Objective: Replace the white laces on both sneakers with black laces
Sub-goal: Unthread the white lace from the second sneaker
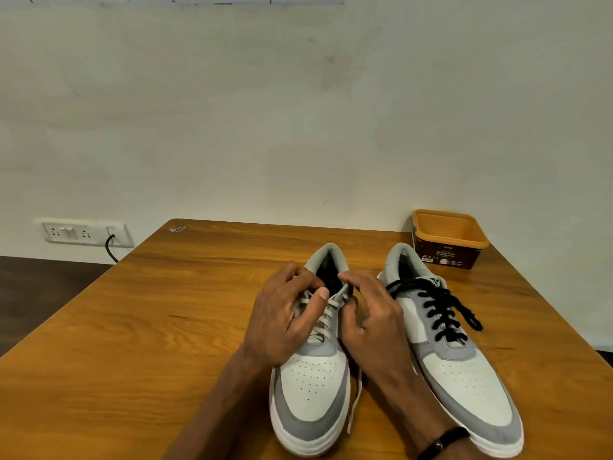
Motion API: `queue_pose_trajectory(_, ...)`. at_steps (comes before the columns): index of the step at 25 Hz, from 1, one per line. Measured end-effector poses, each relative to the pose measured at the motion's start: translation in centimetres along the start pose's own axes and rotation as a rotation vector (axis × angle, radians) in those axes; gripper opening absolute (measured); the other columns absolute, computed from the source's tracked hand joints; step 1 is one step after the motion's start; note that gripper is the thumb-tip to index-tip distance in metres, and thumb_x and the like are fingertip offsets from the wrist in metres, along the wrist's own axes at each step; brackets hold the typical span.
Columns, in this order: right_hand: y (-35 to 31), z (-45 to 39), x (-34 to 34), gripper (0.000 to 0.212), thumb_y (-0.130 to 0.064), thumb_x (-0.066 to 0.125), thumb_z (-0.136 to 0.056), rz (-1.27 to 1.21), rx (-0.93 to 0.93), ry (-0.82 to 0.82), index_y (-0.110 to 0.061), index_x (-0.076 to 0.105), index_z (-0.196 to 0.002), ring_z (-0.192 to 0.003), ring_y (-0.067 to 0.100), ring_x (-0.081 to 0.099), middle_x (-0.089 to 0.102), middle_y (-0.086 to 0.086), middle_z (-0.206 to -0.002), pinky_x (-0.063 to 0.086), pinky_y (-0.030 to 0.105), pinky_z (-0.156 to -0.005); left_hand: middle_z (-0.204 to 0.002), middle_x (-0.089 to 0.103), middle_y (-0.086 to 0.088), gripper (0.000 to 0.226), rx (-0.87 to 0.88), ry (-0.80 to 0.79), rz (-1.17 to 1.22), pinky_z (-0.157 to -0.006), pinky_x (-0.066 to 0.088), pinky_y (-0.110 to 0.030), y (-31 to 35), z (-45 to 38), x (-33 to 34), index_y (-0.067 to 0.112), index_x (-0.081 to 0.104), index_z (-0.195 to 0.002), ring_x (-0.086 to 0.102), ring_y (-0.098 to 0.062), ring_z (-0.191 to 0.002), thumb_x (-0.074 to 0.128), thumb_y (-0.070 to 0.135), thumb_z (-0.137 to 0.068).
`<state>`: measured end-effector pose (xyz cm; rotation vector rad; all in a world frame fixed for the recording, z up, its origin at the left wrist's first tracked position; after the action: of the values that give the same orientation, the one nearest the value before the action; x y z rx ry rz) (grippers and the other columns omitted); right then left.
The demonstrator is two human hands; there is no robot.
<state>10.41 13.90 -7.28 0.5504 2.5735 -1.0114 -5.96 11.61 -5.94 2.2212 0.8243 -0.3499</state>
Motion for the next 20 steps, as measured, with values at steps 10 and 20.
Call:
queue_pose_trajectory(10,-0.1,-0.4,0.2,0.035,0.007,0.059,-0.097,-0.008,-0.051,0.021,-0.009,0.068,-0.127,-0.118,0.012,0.065,0.069,0.001,-0.124,0.056,0.035,-0.100,-0.110,0.055,0.005,0.012,-0.360,-0.175,0.204,-0.078,0.052,-0.015,-0.8,-0.5,0.5,0.025,0.072,-0.084,0.056,-0.003,-0.101,0.072,0.033,-0.093)
queue_pose_trajectory(20,-0.3,-0.5,-0.7,0.030,0.011,0.060,-0.094,-0.049,-0.008,0.065,-0.011,0.068,-0.113,-0.107,0.005,0.063,0.068,-0.002,-0.110,0.053,0.020,-0.094,-0.085,0.059,-0.003,0.034,-0.688,0.001,1.296,-0.080,0.048,-0.029,-1.9,-0.2,-0.7,0.015,0.072,-0.083,0.051,-0.012,-0.075,0.094,0.033,-0.064)
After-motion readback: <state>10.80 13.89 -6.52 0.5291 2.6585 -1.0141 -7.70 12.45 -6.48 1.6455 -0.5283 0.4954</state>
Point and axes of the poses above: each hand's wrist, its own z-axis away from the middle knuckle, its own x-axis out of the palm, y = z × x, the point moved 6 cm from there along -z, towards the middle knuckle
